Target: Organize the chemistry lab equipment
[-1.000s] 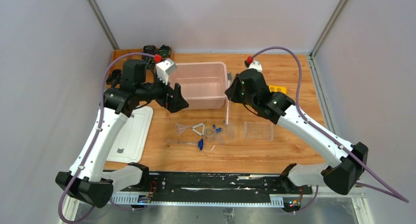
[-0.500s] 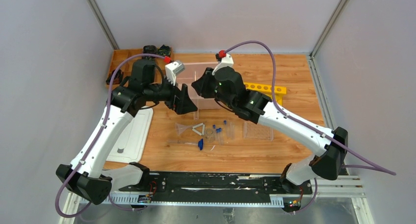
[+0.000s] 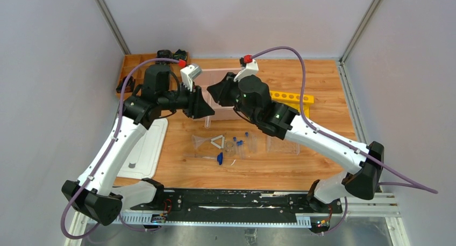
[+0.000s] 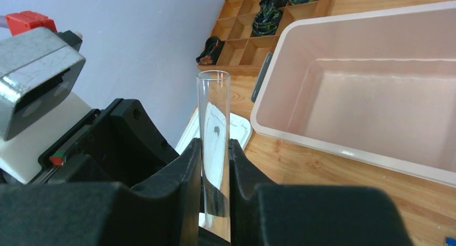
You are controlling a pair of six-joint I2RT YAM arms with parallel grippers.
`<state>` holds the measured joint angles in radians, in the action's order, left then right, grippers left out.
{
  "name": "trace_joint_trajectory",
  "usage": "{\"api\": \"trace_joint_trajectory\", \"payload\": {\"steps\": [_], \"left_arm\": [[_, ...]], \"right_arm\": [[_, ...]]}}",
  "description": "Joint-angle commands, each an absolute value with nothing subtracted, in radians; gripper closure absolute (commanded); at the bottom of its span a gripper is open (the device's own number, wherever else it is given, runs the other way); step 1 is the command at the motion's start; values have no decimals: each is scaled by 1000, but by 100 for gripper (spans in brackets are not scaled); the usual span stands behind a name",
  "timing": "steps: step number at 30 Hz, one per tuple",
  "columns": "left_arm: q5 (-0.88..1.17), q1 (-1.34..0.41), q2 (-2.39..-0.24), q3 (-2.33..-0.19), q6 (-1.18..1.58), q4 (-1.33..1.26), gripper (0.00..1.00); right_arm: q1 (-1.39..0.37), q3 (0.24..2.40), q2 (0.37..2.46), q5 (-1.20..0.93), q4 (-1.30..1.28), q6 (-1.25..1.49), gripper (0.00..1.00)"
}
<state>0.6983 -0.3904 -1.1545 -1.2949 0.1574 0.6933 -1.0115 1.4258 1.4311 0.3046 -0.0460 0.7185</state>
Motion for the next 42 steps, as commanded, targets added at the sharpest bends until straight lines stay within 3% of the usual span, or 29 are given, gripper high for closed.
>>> {"api": "trace_joint_trajectory", "payload": {"steps": [1,2,4,7,13,21,25,31,32,33,36,37,42], "left_arm": [[717,-395,-1151,-1299,151,672,71],[716,-394,-1154,-1301,145,678,79],[710,-394,-1159,-1312,123,693,91],[710,-394,-1165,-1328,77,722,100],[742,-394,-1155,-1340,-63,781,100],[738,-394,-1140,-1337,-92,782,100],[729,-394,-1125,-1329,-101,785,100],[710,-394,-1121,-1318,-99,785,100],[696,-394,-1124,-1321,-94,785,98],[677,-394,-1130,-1325,-88,785,86],[603,-394,-1141,-1339,-68,788,16],[571,-394,-1144,-1345,-60,790,2],[434,-393,-1187,-1406,-68,863,0]], "right_arm": [[-1026,1414,1388,341,26,722,100],[-1025,1414,1388,337,28,718,96],[-1023,1425,1391,323,9,712,75],[-996,1495,1405,251,-145,699,48],[-887,1632,1464,-68,-388,677,37],[-870,1800,1578,-236,-515,612,44],[-868,1823,1596,-246,-520,612,57],[-845,1822,1593,-261,-533,603,88],[-833,1818,1588,-265,-539,603,93],[-818,1815,1583,-272,-549,598,99],[-759,1810,1557,-260,-597,545,100],[-732,1811,1547,-244,-620,518,100],[-564,1753,1464,-15,-680,357,100]]}}
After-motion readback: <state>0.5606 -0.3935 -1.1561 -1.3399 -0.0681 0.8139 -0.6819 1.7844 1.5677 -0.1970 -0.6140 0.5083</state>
